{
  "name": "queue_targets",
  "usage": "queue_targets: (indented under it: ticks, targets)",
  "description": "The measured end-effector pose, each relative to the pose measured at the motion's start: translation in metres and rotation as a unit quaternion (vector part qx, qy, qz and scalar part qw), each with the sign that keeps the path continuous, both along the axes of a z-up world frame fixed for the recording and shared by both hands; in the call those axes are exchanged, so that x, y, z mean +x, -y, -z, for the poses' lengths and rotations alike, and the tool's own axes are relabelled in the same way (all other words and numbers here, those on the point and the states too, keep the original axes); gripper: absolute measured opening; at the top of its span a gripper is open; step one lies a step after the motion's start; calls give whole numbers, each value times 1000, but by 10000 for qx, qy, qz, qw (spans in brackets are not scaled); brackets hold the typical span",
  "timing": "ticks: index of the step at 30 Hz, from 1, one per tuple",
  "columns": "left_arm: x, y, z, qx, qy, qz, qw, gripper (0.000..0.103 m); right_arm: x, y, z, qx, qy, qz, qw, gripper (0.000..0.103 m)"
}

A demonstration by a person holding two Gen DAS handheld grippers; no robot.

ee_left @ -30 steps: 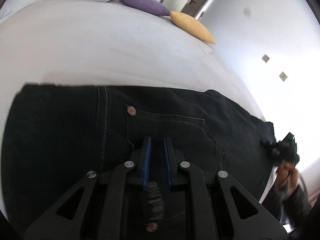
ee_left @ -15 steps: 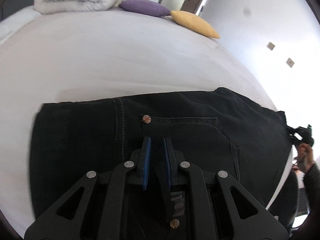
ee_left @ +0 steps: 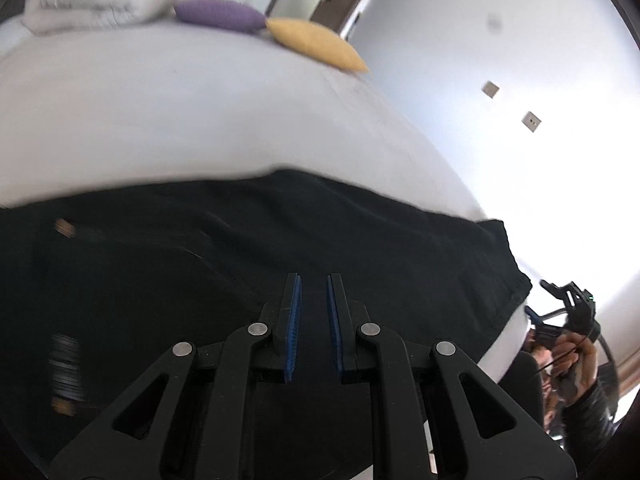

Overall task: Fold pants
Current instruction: 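Release the waistband with the left tool and grasp the folded edge with the right tool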

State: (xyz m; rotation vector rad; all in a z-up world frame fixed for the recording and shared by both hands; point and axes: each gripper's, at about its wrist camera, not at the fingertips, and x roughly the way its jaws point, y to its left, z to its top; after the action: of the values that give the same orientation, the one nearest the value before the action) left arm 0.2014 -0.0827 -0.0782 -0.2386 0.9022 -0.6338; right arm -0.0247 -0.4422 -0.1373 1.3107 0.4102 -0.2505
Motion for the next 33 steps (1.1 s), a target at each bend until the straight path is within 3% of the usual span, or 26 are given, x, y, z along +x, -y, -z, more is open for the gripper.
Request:
queue_targets:
  ticks: [6, 10, 14, 17, 19, 25, 28, 30, 33]
  targets:
    - [-5, 23, 46, 47, -648, 86, 9979, 12, 5, 5, 3, 198, 248, -101, 9994, 61]
    - [-7, 8, 71, -413, -816, -57, 9958, 12, 7, 10, 11, 293, 265, -113, 9992, 44]
    - [-6, 21, 76, -291, -725, -46, 9969, 12, 16, 20, 17, 410, 307, -29, 9987, 23]
    - [-7, 22, 81, -374, -756, -81, 9964, 12, 21, 25, 21, 512, 319, -25, 9982, 12]
    - [-6, 21, 76, -360, -753, -73, 9965, 12, 22, 25, 21, 486, 328, -46, 9983, 11]
    - [-5, 3, 72, -338, -747, -74, 9966, 12, 26, 5, -11, -404, 5, -166, 9990, 11]
    - [-5, 3, 71, -350, -755, -94, 9965, 12, 41, -24, -45, -1255, -128, -546, 9905, 10]
    - [-5, 2, 71, -356, -759, -103, 9964, 12, 52, -54, -65, -1841, -200, -898, 9786, 10]
    - [-6, 2, 72, -385, -776, -135, 9961, 12, 77, -130, -90, -3026, -384, -1718, 9367, 10]
